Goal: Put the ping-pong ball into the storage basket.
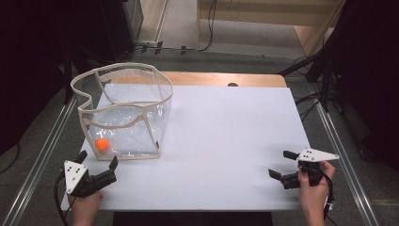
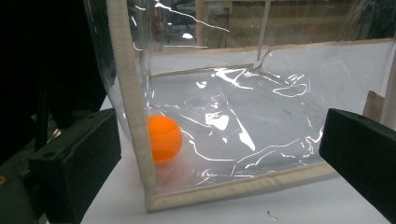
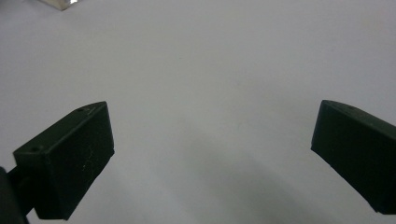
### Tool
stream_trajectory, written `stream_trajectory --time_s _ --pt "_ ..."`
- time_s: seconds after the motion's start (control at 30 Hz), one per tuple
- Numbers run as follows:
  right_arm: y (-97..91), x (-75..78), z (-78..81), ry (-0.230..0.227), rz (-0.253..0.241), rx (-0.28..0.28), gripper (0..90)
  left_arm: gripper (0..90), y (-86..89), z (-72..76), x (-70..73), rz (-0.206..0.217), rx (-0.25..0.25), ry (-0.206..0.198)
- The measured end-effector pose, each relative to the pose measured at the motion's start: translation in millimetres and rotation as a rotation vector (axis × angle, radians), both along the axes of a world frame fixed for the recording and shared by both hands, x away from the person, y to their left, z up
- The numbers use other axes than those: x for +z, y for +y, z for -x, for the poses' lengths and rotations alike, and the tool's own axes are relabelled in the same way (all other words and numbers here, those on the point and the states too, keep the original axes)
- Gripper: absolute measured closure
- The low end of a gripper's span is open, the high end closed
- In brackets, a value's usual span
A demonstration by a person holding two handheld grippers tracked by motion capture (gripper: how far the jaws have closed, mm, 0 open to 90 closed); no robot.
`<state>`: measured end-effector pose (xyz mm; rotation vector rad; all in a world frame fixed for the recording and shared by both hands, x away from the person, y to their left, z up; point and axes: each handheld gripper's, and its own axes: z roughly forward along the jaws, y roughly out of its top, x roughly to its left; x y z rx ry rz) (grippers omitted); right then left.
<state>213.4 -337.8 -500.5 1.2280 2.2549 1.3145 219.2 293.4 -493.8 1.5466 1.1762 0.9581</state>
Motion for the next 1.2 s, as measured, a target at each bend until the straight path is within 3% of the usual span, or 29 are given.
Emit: stream_trajectory --time_s 0.4,0.63,0.83,1.2 --pt "-11.6 -11.6 12.4 -0.063 -0.064 -0.042 0.0 0.0 0.8 -0.1 0.3 0.006 -0.001 -0.002" --pt "-16.7 -11.3 18.6 -0.127 -0.093 -0.065 0.0 0.0 1.6 -0.1 0.7 0.012 -0.001 -0.002" --pt "-19.2 -16.6 18.5 -0.139 -0.129 -0.07 0.0 0.0 1.8 -0.1 0.8 0.014 -0.001 -0.002" --pt "-20.4 -17.4 19.6 -0.14 -0.141 -0.075 0.0 0.0 1.7 0.0 0.8 0.014 0.0 -0.001"
